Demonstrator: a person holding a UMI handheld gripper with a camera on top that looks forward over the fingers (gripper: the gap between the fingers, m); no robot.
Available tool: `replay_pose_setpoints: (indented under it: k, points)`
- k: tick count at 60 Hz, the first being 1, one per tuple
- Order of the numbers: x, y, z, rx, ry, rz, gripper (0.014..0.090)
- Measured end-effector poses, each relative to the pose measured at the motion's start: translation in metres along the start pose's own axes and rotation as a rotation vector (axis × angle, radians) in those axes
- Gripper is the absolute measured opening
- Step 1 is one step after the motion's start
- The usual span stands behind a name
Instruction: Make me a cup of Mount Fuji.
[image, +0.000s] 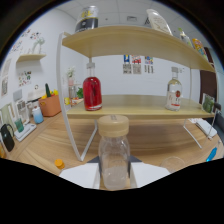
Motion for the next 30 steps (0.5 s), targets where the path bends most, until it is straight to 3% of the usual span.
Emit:
replay_pose_setpoints:
  k: [17, 30]
  points:
    - [-0.002, 0.029, 0.008, -0.060, 0.013, 0.005, 0.0423]
    - [-0.003, 0.036, -0.004, -0.049, 0.008, -0.002, 0.0438]
